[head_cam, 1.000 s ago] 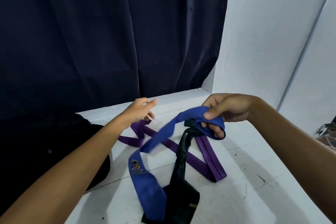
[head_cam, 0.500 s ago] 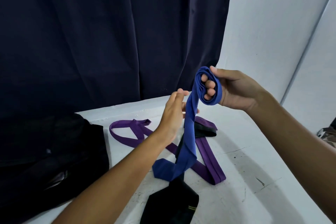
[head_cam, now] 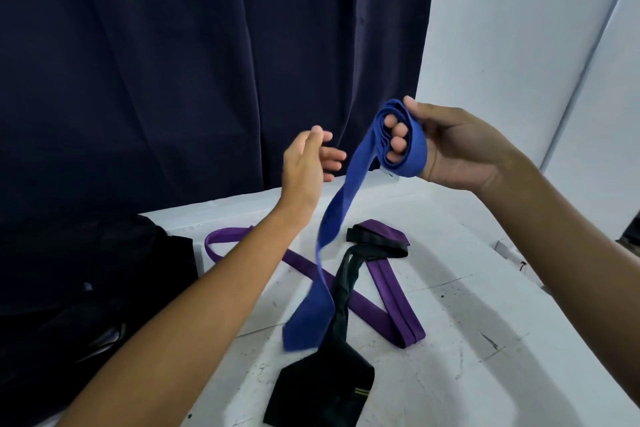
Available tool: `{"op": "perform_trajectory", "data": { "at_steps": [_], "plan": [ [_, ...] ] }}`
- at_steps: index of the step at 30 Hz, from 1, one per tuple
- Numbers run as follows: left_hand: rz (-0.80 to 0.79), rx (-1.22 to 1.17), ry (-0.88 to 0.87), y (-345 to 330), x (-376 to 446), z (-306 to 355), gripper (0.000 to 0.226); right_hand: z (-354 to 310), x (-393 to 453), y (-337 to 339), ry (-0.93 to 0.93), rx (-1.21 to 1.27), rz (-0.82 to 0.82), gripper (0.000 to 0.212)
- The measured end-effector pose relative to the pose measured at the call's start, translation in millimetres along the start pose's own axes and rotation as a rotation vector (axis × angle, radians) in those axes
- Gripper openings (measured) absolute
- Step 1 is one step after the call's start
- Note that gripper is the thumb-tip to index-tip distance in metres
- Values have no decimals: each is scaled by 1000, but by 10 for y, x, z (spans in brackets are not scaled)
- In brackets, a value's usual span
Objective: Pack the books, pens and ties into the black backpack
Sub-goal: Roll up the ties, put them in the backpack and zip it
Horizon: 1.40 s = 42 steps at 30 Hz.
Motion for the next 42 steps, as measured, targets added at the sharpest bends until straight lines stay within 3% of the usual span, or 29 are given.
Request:
{"op": "perform_trajectory", "data": {
  "at_steps": [4,9,12,15,16,18,20,23,25,27,29,32,34,36,38,42],
  "plan": [
    [-41,-141,-64,-218,-292,144,19,-71,32,-15,50,61,23,31],
    [-124,-241,153,-553,-397,-106,23,-98,74,-68,96,111,24,31],
    [-136,-306,289,-651,-407,-234,42,-127,70,-91,117,94,29,30],
    [-465,-581,430,-828,-415,-240,72,-164,31,-108,122,84,23,29],
    [-544,-563,431,-825,-384,-243,79,-172,16,-110,121,77,22,29],
    [-550,-326,392,-750,-260,-315,84,-182,-12,-94,120,59,33,29],
    [-358,-153,299,-580,-124,-338,69,-198,-25,-68,124,46,50,29],
    [-73,-214,-51,-329,-150,-136,35,-210,-9,-56,127,38,54,28],
    [-37,-110,-286,-333,-383,-2,39,-211,14,-78,129,49,40,29],
    [-8,52,-367,-454,-557,-15,52,-206,35,-114,128,66,25,31],
    [48,66,-315,-517,-602,-48,56,-187,59,-151,128,64,13,30],
    [54,-169,-142,-530,-480,-133,45,-167,74,-158,117,30,-5,27],
    [-64,-316,-64,-534,-409,-201,54,-184,53,-108,100,7,-15,27],
    [-217,-362,-27,-497,-364,-272,81,-217,6,-13,80,-31,-6,27],
    [-347,-425,25,-439,-333,-328,94,-198,-43,92,26,-113,8,28],
    [-460,-529,172,-251,-242,-338,67,-34,-127,273,-158,-327,-24,23]
  ]
}}
Point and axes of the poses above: each hand's wrist, its own x-axis towards the middle knuckle, its own y-axis out of the back of the hand, z = x × y, the point moved 9 cm from there along x, towards the middle knuckle, and after that the axes turned 8 degrees about x, right-handed, at the moved point
